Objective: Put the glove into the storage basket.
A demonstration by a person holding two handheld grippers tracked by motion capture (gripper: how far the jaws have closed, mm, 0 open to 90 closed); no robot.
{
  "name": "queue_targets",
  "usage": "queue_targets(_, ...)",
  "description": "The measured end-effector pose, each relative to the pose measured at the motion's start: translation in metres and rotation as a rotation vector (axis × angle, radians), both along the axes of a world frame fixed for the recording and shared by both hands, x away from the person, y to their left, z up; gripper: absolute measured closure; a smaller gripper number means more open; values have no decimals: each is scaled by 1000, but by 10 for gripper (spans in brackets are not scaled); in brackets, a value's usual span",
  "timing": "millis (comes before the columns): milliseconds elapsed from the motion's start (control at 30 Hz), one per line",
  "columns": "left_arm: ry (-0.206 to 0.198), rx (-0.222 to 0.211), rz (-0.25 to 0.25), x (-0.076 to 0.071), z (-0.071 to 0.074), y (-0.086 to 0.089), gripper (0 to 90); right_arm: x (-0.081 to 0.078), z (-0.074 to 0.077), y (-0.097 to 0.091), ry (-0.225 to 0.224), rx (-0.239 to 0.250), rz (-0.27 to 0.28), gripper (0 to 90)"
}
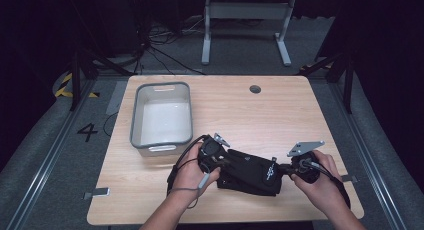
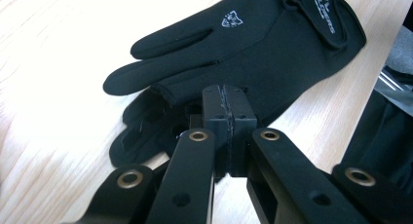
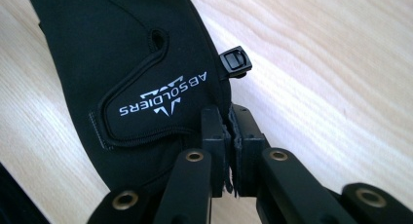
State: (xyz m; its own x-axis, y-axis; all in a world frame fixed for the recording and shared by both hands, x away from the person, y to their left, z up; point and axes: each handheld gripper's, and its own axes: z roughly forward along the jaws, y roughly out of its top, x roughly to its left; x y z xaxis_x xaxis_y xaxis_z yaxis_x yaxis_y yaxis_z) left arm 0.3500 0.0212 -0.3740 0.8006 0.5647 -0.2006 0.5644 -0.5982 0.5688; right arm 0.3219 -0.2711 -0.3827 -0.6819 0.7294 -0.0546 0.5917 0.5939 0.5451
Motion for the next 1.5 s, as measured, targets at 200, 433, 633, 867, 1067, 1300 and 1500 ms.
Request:
queue_targets(200,-3,0,32,-10,2,14,899,8,2,12,-13,-1,42,870)
queue_targets(433,4,12,48,-17,1,22,899,17,0,23,-11,0,79,870)
queue_targets(633,15,16,50,-19,0,24,899,22,-3,26,-7,1,87,870)
queue_targets(867,23,23,35,-21,-1,21,899,24,-5,26,3,0,82,870)
queue_targets(1067,28,30,17,-19,-2,16,899,23,-6,21,3,3,65,870)
queue_targets(1300,67,42,18,-15,-10,14,898,27,-14,22,22,-6,67,869)
queue_targets(1500,88,56,4,-13,-15,13,898,28,-13,20,39,0,67,867)
